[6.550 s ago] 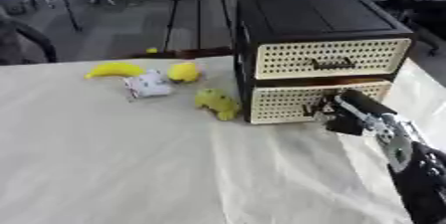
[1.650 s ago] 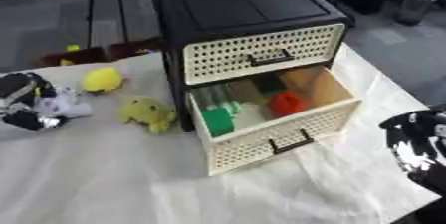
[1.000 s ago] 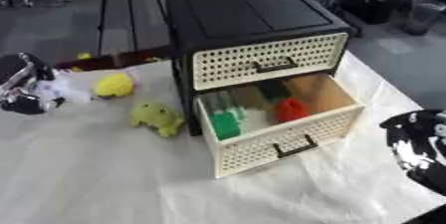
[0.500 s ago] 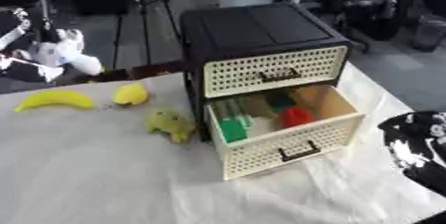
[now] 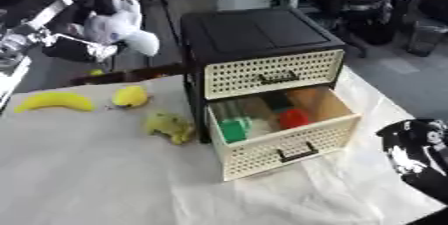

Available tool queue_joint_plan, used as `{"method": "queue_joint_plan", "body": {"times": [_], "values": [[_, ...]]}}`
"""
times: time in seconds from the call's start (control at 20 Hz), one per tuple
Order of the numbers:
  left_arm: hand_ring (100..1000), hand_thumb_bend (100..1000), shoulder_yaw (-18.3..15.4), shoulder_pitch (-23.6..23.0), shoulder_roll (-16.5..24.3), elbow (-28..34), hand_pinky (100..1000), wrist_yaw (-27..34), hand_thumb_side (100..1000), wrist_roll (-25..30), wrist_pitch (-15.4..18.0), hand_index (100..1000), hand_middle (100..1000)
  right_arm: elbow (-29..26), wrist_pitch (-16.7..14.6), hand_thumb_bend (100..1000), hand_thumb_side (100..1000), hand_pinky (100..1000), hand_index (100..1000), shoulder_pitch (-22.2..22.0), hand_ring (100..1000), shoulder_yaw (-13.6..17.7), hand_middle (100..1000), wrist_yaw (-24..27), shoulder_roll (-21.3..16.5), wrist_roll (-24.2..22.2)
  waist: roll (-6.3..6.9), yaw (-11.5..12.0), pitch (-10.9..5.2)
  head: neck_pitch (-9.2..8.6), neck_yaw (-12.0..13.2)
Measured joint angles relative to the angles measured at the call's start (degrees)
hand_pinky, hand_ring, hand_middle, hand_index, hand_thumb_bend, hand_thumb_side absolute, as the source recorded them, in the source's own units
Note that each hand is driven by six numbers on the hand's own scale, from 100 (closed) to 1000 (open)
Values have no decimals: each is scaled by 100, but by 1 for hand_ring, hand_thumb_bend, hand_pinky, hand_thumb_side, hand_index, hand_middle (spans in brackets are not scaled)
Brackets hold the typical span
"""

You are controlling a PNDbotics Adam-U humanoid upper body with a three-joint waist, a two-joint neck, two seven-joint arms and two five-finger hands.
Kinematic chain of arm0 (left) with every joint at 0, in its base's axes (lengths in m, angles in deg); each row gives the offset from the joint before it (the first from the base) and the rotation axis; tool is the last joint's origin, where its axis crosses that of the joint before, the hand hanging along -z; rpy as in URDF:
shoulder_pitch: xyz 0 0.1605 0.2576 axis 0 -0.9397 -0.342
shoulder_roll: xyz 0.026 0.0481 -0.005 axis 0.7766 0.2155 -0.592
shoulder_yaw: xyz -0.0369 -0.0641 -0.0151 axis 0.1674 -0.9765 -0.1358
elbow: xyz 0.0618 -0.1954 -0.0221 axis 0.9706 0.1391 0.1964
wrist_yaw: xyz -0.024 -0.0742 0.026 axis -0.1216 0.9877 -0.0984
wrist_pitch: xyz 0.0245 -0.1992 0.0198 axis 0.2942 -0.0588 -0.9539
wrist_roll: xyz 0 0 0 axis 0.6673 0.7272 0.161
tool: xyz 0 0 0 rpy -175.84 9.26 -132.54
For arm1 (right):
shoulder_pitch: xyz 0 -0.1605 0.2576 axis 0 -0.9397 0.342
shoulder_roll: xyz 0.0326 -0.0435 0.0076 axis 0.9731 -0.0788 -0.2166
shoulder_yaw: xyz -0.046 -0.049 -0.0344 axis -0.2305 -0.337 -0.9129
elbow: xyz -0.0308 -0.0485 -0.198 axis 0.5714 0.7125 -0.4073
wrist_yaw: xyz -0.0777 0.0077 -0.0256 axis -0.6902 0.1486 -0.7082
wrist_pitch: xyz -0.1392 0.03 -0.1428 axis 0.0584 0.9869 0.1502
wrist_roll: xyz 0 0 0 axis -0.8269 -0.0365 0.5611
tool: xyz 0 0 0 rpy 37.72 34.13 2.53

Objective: Pick up objects from table and place into drawer.

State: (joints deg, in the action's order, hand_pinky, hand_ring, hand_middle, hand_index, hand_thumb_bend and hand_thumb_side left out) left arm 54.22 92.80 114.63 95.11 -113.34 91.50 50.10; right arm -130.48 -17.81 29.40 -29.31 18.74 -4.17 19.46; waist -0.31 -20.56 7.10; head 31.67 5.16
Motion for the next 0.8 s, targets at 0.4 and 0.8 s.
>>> {"method": "queue_joint_plan", "body": {"times": [0.4,0.8], "values": [[158,100,468,65,-564,211,253,355,130,515,180,381,275,24,-47,100,810,100,646,7,243,-37,344,13,56,-55,-2,-101,6,48,79],[163,100,771,43,-825,207,266,658,140,1109,175,393,284,25,-71,100,813,100,644,10,244,-44,345,19,98,-102,11,-183,22,100,107]]}}
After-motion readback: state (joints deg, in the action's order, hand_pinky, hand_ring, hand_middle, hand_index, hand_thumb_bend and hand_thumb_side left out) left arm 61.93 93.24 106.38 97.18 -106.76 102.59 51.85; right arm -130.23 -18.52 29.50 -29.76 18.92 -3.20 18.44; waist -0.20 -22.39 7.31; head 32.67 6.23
